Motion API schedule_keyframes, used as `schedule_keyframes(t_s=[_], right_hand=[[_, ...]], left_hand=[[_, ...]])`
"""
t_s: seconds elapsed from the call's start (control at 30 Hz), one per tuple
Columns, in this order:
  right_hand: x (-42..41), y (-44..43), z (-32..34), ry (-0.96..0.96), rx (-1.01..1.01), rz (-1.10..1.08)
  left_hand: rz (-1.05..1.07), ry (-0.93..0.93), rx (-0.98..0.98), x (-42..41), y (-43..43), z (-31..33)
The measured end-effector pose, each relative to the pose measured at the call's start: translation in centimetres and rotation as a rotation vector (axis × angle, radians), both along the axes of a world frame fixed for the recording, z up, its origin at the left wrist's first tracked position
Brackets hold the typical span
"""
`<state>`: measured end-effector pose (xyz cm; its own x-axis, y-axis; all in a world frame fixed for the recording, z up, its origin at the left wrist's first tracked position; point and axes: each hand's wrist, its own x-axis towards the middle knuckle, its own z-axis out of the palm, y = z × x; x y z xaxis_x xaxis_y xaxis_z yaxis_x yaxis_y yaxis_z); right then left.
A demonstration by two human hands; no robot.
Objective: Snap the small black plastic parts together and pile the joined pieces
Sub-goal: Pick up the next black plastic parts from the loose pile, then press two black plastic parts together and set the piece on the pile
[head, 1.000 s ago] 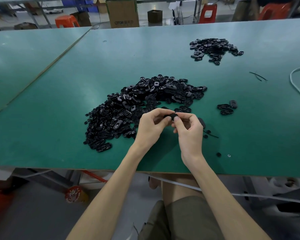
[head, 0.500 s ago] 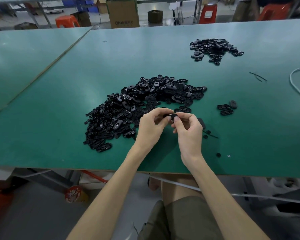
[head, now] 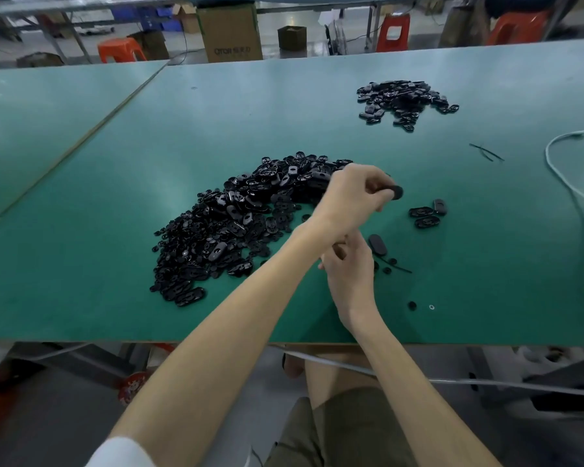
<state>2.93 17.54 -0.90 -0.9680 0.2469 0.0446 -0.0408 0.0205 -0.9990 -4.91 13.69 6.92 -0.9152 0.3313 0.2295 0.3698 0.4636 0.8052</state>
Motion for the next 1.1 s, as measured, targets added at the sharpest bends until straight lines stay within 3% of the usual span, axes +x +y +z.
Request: schedule_keyframes(t_s=[0.17,0.27,0.43,0.5,0.57,0.8,1.1], right_hand=[[0.3,0.2,0.1,0.001,-0.059,-0.017],[0.0,0.4,-0.3,-0.035,-0.055,-0.044],[-0.1,0.0,-0.4,-0.002,-0.017,0.002],[-0.1,0.0,-0.5,0.021,0.006,0.011],[-0.1,0.0,-0.5,0.024,0.035,0.006],[0.2,-0.3,-0.4,0.049,0.127,0.034],[0.3,-0.5,-0.2,0.152,0.432,0.197]], left_hand=[[-0.109,-0.208,-0.087,-1.9,4.4,-1.5],[-0.143,-0.229,-0.128,-1.9,4.6,-2.9],[0.024,-0.192,0.116,-1.6,1.3,-2.3],[0.062,-0.150,0.115,-1.0,-1.3,-2.0],[0.099,-0.106,0.024,-0.2,-4.3,-1.8],[0.245,0.042,-0.619,2.0,-14.2,-3.6],[0.282,0.180,-0.709,2.8,-14.9,-5.2]])
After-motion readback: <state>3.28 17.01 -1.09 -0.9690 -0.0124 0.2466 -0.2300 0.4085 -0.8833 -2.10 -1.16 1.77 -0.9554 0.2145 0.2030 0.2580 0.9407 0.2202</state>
